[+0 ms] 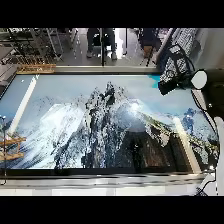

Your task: Fold the clothes and pants, and hang the long-sleeved shirts on hangers.

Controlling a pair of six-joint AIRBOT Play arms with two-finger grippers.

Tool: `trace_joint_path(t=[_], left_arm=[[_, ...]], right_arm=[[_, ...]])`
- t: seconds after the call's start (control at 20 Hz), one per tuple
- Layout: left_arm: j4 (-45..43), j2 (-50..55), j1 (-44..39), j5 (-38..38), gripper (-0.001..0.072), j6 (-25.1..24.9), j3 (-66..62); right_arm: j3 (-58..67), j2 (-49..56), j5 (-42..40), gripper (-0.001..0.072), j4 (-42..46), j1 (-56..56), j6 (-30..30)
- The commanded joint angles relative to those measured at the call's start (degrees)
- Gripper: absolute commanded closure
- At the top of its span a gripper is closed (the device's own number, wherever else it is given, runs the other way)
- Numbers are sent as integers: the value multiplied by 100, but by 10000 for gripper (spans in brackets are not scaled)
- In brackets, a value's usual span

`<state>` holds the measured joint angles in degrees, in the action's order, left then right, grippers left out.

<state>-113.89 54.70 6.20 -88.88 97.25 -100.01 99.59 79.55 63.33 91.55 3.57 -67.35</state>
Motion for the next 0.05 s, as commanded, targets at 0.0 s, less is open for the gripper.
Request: trace_joint_path(t=[0.0], left_arm=[[-520, 26, 0, -33, 204, 245, -2]], right_arm=[[-22, 55, -15, 12, 79, 63, 85]])
